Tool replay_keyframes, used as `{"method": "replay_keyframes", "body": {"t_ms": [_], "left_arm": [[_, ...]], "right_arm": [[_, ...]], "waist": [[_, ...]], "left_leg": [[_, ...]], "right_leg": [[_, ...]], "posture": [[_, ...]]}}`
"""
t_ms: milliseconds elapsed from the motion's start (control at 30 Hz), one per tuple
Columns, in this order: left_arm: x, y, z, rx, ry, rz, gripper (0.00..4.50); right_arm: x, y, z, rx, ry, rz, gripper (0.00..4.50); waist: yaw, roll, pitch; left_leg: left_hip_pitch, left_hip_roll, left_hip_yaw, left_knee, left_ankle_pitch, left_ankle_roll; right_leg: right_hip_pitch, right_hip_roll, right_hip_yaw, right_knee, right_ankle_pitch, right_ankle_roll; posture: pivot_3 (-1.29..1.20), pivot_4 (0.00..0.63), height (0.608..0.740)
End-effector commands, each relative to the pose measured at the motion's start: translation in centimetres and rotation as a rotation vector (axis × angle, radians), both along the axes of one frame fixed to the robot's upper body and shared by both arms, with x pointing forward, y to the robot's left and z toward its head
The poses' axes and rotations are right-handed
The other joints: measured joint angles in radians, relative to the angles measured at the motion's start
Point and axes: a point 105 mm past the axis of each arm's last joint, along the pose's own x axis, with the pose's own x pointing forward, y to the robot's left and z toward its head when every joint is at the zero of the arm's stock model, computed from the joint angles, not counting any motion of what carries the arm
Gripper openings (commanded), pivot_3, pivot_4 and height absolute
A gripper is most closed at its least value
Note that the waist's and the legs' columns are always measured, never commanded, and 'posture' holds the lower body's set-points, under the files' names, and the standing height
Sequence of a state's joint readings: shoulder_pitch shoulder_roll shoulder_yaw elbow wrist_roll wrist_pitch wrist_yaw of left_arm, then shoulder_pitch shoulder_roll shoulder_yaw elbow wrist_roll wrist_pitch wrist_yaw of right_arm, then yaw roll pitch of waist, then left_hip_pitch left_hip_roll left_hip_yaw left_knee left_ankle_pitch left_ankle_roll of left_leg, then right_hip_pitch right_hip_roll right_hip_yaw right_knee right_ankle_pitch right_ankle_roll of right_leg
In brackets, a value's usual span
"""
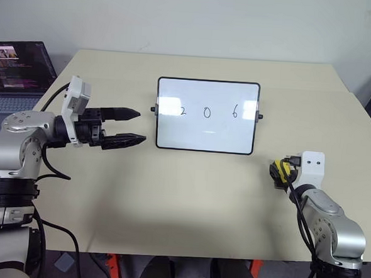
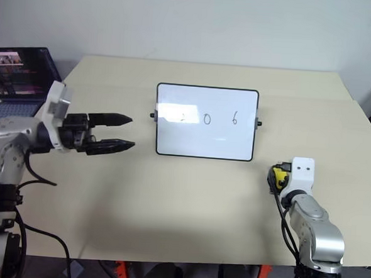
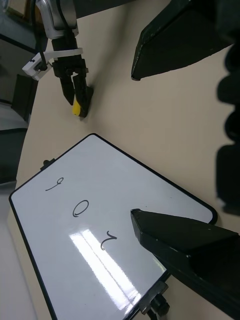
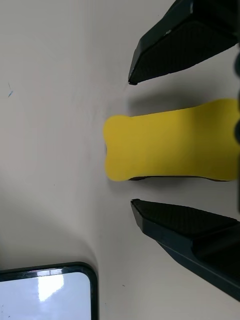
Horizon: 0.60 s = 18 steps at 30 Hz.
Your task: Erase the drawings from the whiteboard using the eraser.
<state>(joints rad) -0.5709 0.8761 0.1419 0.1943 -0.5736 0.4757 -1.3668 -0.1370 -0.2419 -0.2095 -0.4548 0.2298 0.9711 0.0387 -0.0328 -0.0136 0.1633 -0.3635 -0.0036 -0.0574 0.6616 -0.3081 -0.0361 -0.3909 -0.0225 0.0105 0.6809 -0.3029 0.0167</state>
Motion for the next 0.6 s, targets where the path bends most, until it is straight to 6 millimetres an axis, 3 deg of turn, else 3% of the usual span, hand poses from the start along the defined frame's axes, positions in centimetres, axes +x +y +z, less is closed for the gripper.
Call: {"method": "replay_keyframes", "body": {"t_ms": [33, 600], "left_arm": [[-0.30, 0.10, 1.17, 0.008, -0.045, -0.008, 4.50], [-0.40, 0.24, 1.55, 0.011, -0.059, 0.003, 4.50]], "right_arm": [[0.05, 0.14, 0.60, 0.004, -0.024, -0.003, 3.97], [0.17, -0.14, -0.09, 0.016, -0.005, -0.018, 3.97]], "waist": [[0.000, 0.000, 0.000], [0.000, 0.000, 0.000]], "left_leg": [[0.000, 0.000, 0.000, 0.000, 0.000, 0.000], [0.000, 0.000, 0.000, 0.000, 0.000, 0.000]], "right_leg": [[0.000, 0.000, 0.000, 0.000, 0.000, 0.000], [0.000, 0.000, 0.000, 0.000, 0.000, 0.000]], "posture": [[0.00, 0.150, 0.740], [0.00, 0.150, 0.740]]}}
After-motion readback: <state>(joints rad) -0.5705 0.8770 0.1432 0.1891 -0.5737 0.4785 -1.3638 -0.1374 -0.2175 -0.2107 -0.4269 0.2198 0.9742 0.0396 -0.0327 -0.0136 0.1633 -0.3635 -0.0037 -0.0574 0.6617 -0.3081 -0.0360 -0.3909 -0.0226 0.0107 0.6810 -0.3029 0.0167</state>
